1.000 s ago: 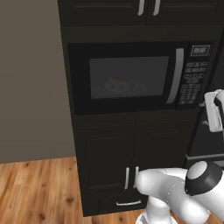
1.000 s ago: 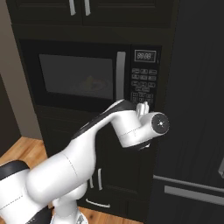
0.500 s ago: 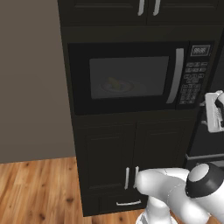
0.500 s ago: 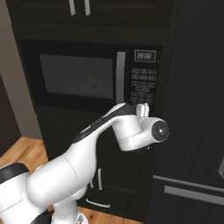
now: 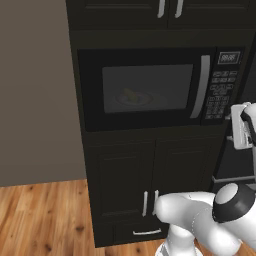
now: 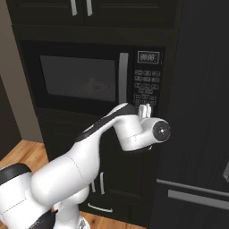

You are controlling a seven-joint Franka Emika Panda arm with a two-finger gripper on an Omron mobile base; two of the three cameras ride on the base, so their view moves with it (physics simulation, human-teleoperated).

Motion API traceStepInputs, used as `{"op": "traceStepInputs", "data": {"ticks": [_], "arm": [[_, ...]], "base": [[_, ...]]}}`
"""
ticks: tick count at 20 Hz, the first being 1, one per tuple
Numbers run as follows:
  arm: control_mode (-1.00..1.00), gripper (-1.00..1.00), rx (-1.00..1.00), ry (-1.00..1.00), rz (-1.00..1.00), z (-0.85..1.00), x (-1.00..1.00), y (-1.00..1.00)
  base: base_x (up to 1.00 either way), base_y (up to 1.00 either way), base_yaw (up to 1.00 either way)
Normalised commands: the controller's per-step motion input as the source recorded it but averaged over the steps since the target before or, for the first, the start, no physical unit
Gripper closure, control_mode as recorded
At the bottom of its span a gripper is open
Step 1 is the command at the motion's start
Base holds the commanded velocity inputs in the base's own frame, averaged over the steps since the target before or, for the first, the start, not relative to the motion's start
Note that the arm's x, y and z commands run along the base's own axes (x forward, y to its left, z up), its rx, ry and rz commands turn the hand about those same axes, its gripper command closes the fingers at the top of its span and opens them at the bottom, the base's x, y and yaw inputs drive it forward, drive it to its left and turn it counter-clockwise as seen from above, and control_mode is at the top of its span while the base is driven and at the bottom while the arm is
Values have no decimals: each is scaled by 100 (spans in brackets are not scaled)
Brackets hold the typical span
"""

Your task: Pick the corn from the counter and place it in the microwave. Then turn on the microwave.

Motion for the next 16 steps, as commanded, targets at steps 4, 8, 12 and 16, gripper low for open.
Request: {"op": "traceStepInputs", "data": {"ticks": [4,8,12,16], "arm": [[-100,-100,0,0,0,0,12,-1],[-100,-100,0,0,0,0,9,-4],[-100,-100,0,0,0,-2,5,-10],[-100,-100,0,0,0,-2,4,-10]], "base": [[0,0,0],[0,0,0],[0,0,0],[0,0,0]]}}
